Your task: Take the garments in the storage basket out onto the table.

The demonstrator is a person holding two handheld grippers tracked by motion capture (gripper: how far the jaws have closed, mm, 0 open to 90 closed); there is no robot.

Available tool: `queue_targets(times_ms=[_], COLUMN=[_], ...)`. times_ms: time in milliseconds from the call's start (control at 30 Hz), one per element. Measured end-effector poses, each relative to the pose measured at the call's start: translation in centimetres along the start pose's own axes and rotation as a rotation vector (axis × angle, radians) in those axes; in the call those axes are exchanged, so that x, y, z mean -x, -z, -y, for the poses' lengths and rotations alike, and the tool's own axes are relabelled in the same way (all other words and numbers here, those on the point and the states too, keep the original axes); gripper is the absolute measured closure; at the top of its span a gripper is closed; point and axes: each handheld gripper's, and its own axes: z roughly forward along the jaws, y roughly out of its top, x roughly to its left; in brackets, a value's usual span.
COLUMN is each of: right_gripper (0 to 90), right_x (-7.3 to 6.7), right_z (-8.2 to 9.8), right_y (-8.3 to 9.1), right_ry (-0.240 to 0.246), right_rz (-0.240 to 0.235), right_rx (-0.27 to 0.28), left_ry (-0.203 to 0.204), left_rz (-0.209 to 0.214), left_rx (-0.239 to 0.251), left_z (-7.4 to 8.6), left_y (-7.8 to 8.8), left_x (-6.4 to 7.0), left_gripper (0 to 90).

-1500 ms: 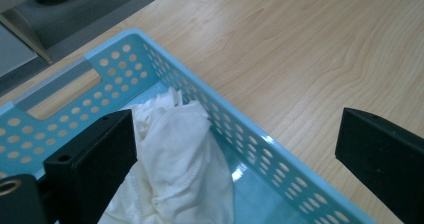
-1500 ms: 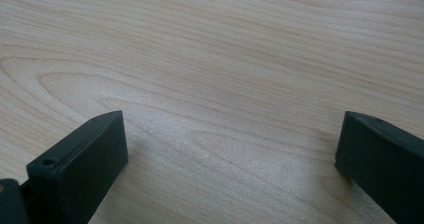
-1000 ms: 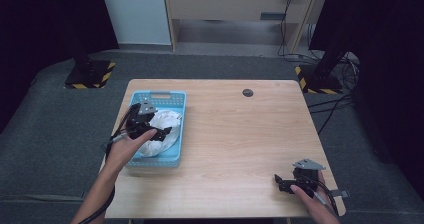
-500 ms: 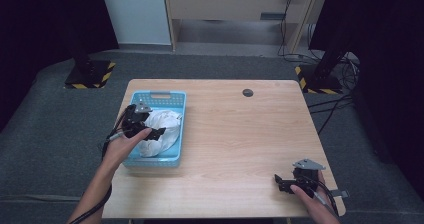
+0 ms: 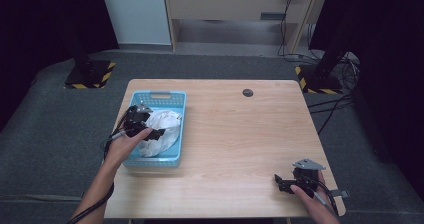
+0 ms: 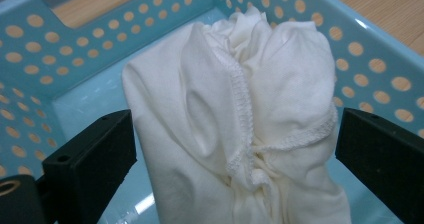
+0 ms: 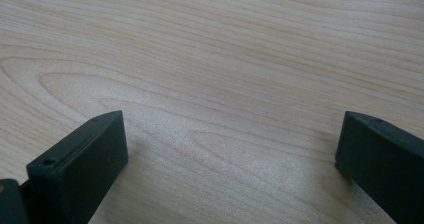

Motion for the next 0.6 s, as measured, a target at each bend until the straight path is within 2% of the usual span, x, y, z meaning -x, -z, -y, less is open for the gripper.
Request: queue_targets(times_ms=[67, 200, 267, 600], right_gripper=[0.2, 0.2, 0.2, 0.2], right_x=[0.0, 0.0, 0.0, 0.0], right_z=[0.0, 0.0, 0.0, 0.0], right_y=[0.0, 0.0, 0.0, 0.0], right_ry=[-0.001, 0.0, 0.0, -0.001], right_rz=[0.001, 0.0, 0.0, 0.001], right_rx=[0.0, 0.0, 0.0, -0.001], left_ry=[0.019, 0.023, 0.032, 0.007], left_rz=[0.019, 0.024, 0.04, 0.036], left_rx=[-0.002, -0.015, -0.018, -0.051], left_z=[0.0, 0.0, 0.0, -0.2], left_y=[-0.4, -1.1, -1.6, -2.7], left_x=[-0.1, 0.0, 0.0, 0.4], left_gripper=[1.3, 1.4, 1.4, 1.3])
